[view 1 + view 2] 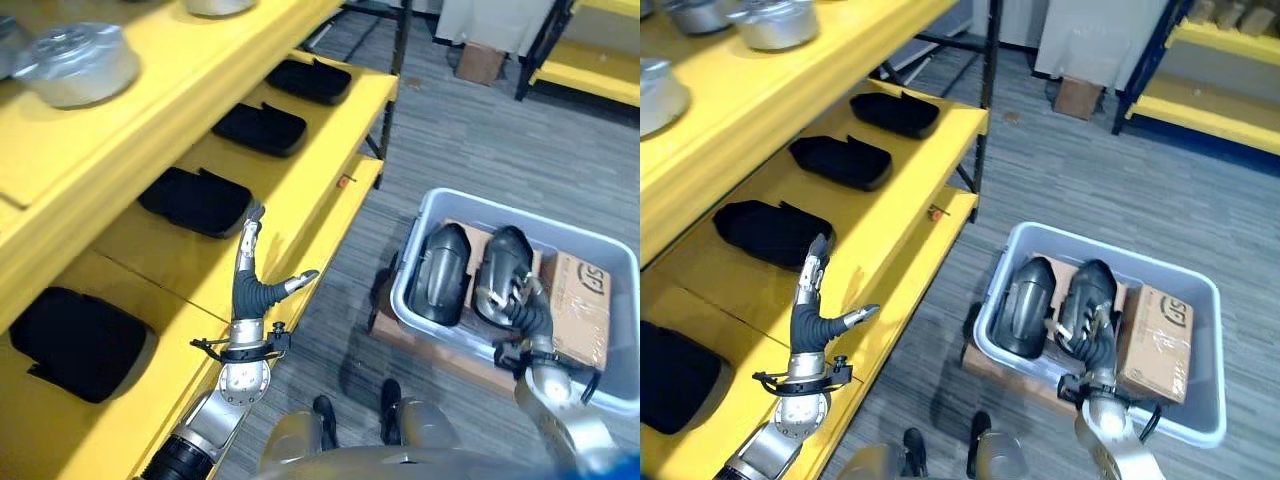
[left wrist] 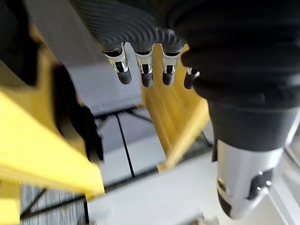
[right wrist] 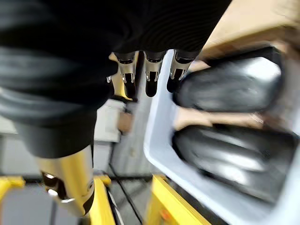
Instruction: Move parts from the plastic box to the shelf.
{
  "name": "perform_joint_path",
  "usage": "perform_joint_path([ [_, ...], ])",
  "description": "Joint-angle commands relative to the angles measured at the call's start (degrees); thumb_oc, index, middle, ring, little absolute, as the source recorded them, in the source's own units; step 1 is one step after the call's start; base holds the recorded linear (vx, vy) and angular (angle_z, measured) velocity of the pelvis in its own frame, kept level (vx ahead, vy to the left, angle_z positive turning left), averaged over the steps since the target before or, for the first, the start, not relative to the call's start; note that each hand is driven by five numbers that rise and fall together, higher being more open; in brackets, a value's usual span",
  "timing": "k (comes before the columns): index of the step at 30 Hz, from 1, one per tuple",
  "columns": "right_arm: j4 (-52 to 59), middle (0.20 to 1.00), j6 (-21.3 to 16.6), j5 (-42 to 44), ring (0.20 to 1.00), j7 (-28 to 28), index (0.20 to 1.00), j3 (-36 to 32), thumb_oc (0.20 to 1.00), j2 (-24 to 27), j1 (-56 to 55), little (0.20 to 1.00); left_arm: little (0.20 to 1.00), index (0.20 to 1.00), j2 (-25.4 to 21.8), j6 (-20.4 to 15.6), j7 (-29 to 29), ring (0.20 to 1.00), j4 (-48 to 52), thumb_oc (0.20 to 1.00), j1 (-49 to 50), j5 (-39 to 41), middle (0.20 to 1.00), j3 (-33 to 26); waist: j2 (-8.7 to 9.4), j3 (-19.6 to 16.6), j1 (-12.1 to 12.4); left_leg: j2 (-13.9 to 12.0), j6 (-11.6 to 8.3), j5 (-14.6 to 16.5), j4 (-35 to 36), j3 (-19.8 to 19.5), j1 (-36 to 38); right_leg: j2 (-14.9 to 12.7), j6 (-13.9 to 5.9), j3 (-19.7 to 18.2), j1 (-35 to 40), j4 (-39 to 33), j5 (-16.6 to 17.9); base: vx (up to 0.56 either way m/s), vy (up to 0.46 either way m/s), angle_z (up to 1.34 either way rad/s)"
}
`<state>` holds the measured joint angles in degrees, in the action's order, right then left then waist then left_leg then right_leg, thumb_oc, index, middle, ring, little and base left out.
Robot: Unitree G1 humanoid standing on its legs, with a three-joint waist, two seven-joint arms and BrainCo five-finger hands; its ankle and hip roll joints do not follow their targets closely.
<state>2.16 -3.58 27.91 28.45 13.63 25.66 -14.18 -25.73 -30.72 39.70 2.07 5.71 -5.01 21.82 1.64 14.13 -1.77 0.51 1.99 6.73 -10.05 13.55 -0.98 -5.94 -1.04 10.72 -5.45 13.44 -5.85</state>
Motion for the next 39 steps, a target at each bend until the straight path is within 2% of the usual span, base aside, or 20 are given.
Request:
perform_joint_path([
  [1,-0.55,1.000,-5.05,-1.50,1.000,0.53,1.000,0.25,1.000,1.06,5.90,1.000,1.000,1.000,-0.81,-4.63,-2.33,1.000,3.04,1.000,-0.11,-2.12,1.000,-1.07,1.22,-0.91,0.75,1.06,-1.54,-2.75,-1.50,-1.32,-2.01,2.65,-1.71,0.57,6.70,-7.31,4.00,-0.03,0.185,0.09],
  [4,-0.98,1.000,-4.37,-2.30,1.000,1.21,1.000,1.53,1.000,1.29,6.55,1.000,1.000,1.000,-1.75,-5.17,-3.81,1.000,2.82,1.000,0.09,-2.40,1.000,-0.66,0.81,-2.55,0.88,2.11,-0.86,-3.68,3.90,-2.89,0.65,3.30,-2.41,-0.34,6.79,-8.93,4.77,-0.04,0.163,0.00],
  [5,-1.14,1.000,-3.02,-1.71,1.000,0.96,1.000,2.04,1.000,1.22,6.67,1.000,1.000,1.000,-2.09,-5.52,-5.34,1.000,3.42,1.000,-0.51,-3.26,1.000,0.25,0.82,-3.51,0.67,2.35,-0.56,-4.46,7.25,-3.70,2.28,3.75,-2.95,-1.00,6.85,-10.22,5.59,-0.08,0.183,0.00],
  [8,-1.70,1.000,-3.03,-2.90,1.000,0.29,1.000,2.36,1.000,1.27,6.76,1.000,1.000,1.000,-2.11,-5.19,-4.46,1.000,3.90,1.000,-0.95,-4.61,1.000,1.01,0.90,-3.89,0.55,2.44,-0.39,-4.84,8.62,-3.76,3.03,3.96,-3.19,-1.12,6.86,-10.69,6.02,-0.08,0.137,-0.09],
  [9,-2.13,1.000,-3.57,-5.03,1.000,-0.34,1.000,3.28,1.000,1.18,8.17,1.000,1.000,1.000,-2.09,-4.28,-1.50,1.000,3.77,1.000,-1.24,-4.96,1.000,1.10,1.21,-4.09,1.43,2.20,-0.64,-5.06,9.14,-0.76,3.65,4.03,-3.70,2.69,6.50,-9.77,5.99,-0.12,0.111,-0.21],
  [10,-2.28,1.000,-3.68,-5.48,1.000,-0.47,1.000,3.60,1.000,1.05,8.71,1.000,1.000,1.000,-2.06,-4.03,-0.89,1.000,3.67,1.000,-1.33,-5.03,1.000,1.02,1.29,-4.04,1.86,2.04,-0.76,-5.09,8.99,0.19,3.68,3.66,-4.07,4.47,6.11,-8.94,6.09,-0.09,0.109,-0.30],
  [12,-3.37,1.000,-2.54,-4.18,1.000,-2.24,1.000,4.43,1.000,0.38,11.09,1.000,1.000,1.000,-2.17,-3.05,1.09,1.000,3.02,1.000,-1.70,-6.63,1.000,0.41,1.05,-3.38,3.52,0.65,-1.07,-4.11,8.22,3.43,4.42,0.58,-5.60,9.85,5.55,-3.98,5.52,-0.12,0.006,-0.60],
  [14,-4.66,1.000,-2.64,-0.80,1.000,-1.80,1.000,4.87,1.000,-0.39,12.32,1.000,1.000,1.000,-2.48,-2.21,-0.05,1.000,2.58,1.000,-2.97,-6.98,1.000,0.69,1.21,-2.58,3.70,-0.01,0.41,-3.95,6.63,3.78,3.37,-1.27,-5.43,8.20,3.60,-0.09,5.92,-0.19,-0.116,-1.01],
  [15,-6.04,1.000,-3.37,1.16,1.000,-1.37,1.000,4.76,1.000,-1.25,12.70,1.000,1.000,1.000,-2.69,0.08,-0.88,1.000,2.24,1.000,-3.96,-7.07,1.000,1.22,1.37,-2.06,3.12,-0.40,1.47,-3.08,5.16,2.35,2.85,-2.14,-5.33,4.79,3.00,2.27,5.42,-0.06,-0.192,-0.58],
  [18,-6.00,1.000,-5.06,0.98,1.000,1.31,1.000,4.35,1.000,-2.77,11.92,1.000,1.000,1.000,-3.30,-0.42,-0.16,1.000,0.80,1.000,-4.88,-6.46,1.000,1.70,1.49,-2.05,1.83,-0.52,2.99,-1.89,3.27,-1.52,2.62,-4.39,-5.77,-2.61,3.75,3.23,6.63,-0.01,-0.216,0.32],
  [19,-5.73,1.000,-4.83,0.62,1.000,1.86,1.000,4.25,1.000,-3.07,11.89,1.000,1.000,1.000,-3.37,-0.67,-0.59,1.000,0.56,1.000,-5.14,-6.74,1.000,1.74,1.48,-2.21,1.79,-0.58,3.10,-1.90,3.09,-1.89,2.43,-5.00,-5.89,-3.50,3.67,3.04,7.78,0.04,-0.244,0.99],
  [21,-4.76,1.000,-3.69,-0.55,1.000,2.64,1.000,3.81,1.000,-3.96,11.86,1.000,1.000,1.000,-3.71,-1.56,-1.94,1.000,0.34,1.000,-5.93,-7.36,1.000,1.82,1.63,-2.05,1.85,-1.08,3.21,-1.17,1.58,-2.54,2.19,-8.59,-6.77,-4.99,3.44,1.87,12.57,0.00,-0.305,0.76],
  [23,-4.05,1.000,-3.51,-2.10,1.000,2.87,1.000,3.98,1.000,-4.37,12.67,1.000,1.000,1.000,-4.31,-1.93,-0.63,1.000,0.82,1.000,-6.56,-5.74,1.000,1.74,1.78,-0.95,2.33,-2.67,2.57,-0.10,-0.09,-1.95,1.58,-11.58,-8.04,-3.98,2.28,0.13,15.41,-0.11,-0.398,0.29],
  [25,-3.76,1.000,-3.70,-4.17,1.000,3.31,1.000,3.91,1.000,-4.47,13.14,1.000,1.000,1.000,-4.97,-1.95,0.42,1.000,1.15,1.000,-7.43,-4.52,1.000,1.61,2.09,-0.18,3.00,-4.09,1.58,0.25,-1.64,-2.73,-0.65,-12.49,-9.02,-3.12,2.83,-2.93,14.17,-0.15,-0.512,0.11],
  [26,-4.35,1.000,-3.61,-3.10,1.000,3.33,1.000,3.85,1.000,-4.50,13.71,1.000,1.000,1.000,-5.03,-1.35,1.30,1.000,1.31,1.000,-7.79,-5.41,1.000,1.31,2.67,0.34,3.74,-5.98,0.52,-0.23,-3.25,-3.02,-2.75,-13.06,-9.32,-1.87,3.81,-5.54,13.75,-0.19,-0.644,0.06],
  [29,-4.48,1.000,-4.97,-4.60,1.000,2.94,1.000,4.11,1.000,-3.65,15.96,1.000,1.000,1.000,-5.34,-4.91,2.22,1.000,1.23,1.000,-9.03,-2.66,1.000,-0.41,3.24,1.41,4.60,-10.02,-2.01,-2.81,-2.50,-0.37,-4.48,-12.35,-9.33,2.59,4.14,-6.94,11.61,-0.22,-0.452,0.07],
  [32,-4.91,1.000,-4.66,-5.54,1.000,3.54,1.000,3.80,1.000,-2.76,16.42,1.000,1.000,1.000,-4.09,-5.72,1.83,1.000,1.51,1.000,-9.25,-2.19,1.000,-1.43,2.90,1.88,4.52,-12.23,-4.10,-5.70,-0.65,-0.03,-3.93,-11.42,-9.41,4.10,5.09,-7.36,9.92,-0.04,-0.219,-0.36],
  [34,-4.34,1.000,-4.21,-6.64,1.000,3.74,1.000,2.63,1.000,-1.22,15.84,1.000,1.000,1.000,-2.92,-4.77,1.53,1.000,2.86,1.000,-7.57,-3.47,1.000,-2.37,2.09,1.42,4.15,-13.93,-5.71,-7.98,1.28,0.76,-2.61,-10.80,-8.96,4.95,6.20,-6.86,8.20,0.10,-0.166,-0.16],
  [36,-3.68,1.000,-3.72,-7.06,1.000,4.12,1.000,1.89,1.000,-0.46,15.51,1.000,1.000,1.000,-2.62,-3.86,1.07,1.000,3.49,1.000,-6.64,-3.22,1.000,-2.73,1.77,1.19,3.89,-14.49,-6.17,-8.59,1.73,1.09,-2.13,-10.85,-8.54,5.20,6.48,-6.26,7.48,0.11,-0.069,-0.13],
  [39,-3.17,1.000,-2.49,-7.99,1.000,5.84,1.000,0.00,1.000,1.21,15.76,1.000,1.000,1.000,-2.25,-3.22,-0.55,1.000,4.61,1.000,-3.17,-2.47,1.000,-4.34,0.53,0.71,3.36,-15.49,-6.70,-9.09,2.56,1.51,-0.30,-10.72,-6.78,5.40,6.83,-3.31,4.67,0.18,-0.040,-0.05],
])
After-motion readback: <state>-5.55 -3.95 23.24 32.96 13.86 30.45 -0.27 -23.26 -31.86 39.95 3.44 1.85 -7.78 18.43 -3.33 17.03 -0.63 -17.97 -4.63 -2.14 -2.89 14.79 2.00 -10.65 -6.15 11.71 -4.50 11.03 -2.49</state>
